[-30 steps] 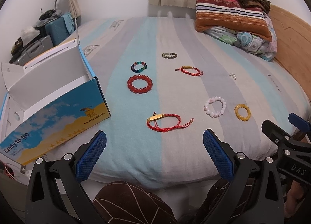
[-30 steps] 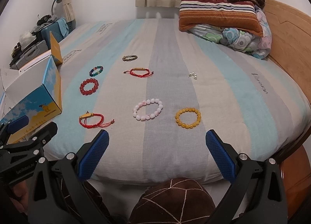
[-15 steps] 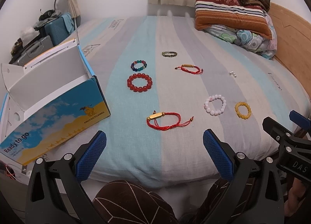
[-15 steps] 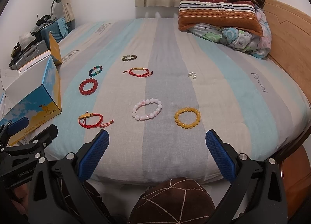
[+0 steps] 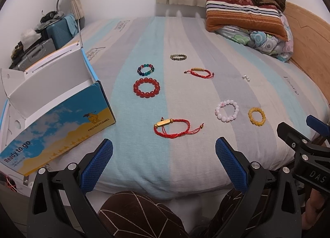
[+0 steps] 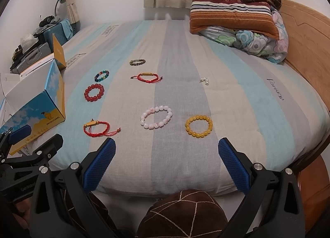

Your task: Organize jewelry

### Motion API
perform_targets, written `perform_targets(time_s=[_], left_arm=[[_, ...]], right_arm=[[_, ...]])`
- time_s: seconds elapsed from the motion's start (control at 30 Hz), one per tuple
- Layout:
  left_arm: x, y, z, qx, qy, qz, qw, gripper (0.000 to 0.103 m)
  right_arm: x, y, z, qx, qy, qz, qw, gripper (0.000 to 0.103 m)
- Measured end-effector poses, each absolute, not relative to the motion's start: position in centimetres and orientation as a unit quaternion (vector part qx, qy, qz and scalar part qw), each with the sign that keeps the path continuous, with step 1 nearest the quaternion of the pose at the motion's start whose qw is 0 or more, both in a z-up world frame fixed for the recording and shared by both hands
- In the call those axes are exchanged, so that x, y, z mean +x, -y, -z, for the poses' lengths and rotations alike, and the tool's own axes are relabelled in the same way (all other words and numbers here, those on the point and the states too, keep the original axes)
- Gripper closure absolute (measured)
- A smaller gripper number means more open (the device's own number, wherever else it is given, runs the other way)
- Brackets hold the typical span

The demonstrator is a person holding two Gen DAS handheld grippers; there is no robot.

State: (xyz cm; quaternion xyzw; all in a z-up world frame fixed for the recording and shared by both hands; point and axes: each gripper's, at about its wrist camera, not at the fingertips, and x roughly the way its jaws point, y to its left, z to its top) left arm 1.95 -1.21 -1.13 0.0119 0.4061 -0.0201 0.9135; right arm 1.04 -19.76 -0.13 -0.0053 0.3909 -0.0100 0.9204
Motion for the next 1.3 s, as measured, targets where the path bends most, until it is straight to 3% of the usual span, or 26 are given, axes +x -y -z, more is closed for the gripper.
perform_targets(time_s=[0.6, 1.3], left_arm=[[5.2, 2.3, 3.2, 0.016, -0.422, 0.017, 0.906, 0.006], [14.1, 3.2, 13.2, 0.029, -0.481, 0.021, 0.876, 0.005]], right_arm=[[4.1, 21.5, 1.8, 0.002, -0.411, 0.013, 0.912, 0.008], [15.3, 27.2, 13.4, 0.020, -0.513, 0.040, 0.857, 0.013]])
